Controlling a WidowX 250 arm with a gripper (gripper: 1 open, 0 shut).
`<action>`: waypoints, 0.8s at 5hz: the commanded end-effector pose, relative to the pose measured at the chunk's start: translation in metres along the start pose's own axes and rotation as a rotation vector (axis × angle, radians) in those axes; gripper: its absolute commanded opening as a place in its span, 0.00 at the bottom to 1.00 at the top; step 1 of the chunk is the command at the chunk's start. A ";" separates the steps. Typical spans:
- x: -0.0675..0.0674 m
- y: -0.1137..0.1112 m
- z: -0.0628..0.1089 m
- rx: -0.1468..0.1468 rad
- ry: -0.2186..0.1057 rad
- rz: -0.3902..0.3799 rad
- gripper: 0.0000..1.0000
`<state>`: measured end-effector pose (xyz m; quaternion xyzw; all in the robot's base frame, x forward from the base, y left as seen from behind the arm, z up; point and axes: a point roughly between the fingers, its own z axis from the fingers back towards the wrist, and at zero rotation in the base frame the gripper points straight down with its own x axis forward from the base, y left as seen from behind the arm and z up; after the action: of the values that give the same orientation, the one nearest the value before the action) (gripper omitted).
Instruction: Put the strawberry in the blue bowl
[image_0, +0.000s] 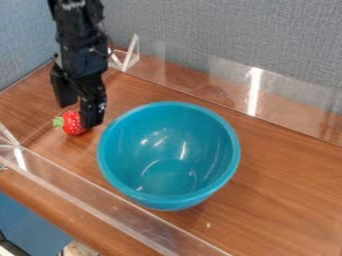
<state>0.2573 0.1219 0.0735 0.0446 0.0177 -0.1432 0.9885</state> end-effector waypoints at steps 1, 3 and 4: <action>0.001 0.010 -0.004 0.009 -0.021 0.007 1.00; 0.001 0.012 -0.022 -0.008 -0.010 0.014 1.00; 0.000 0.012 -0.027 -0.012 -0.005 0.017 1.00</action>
<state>0.2586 0.1300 0.0376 0.0285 0.0302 -0.1420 0.9890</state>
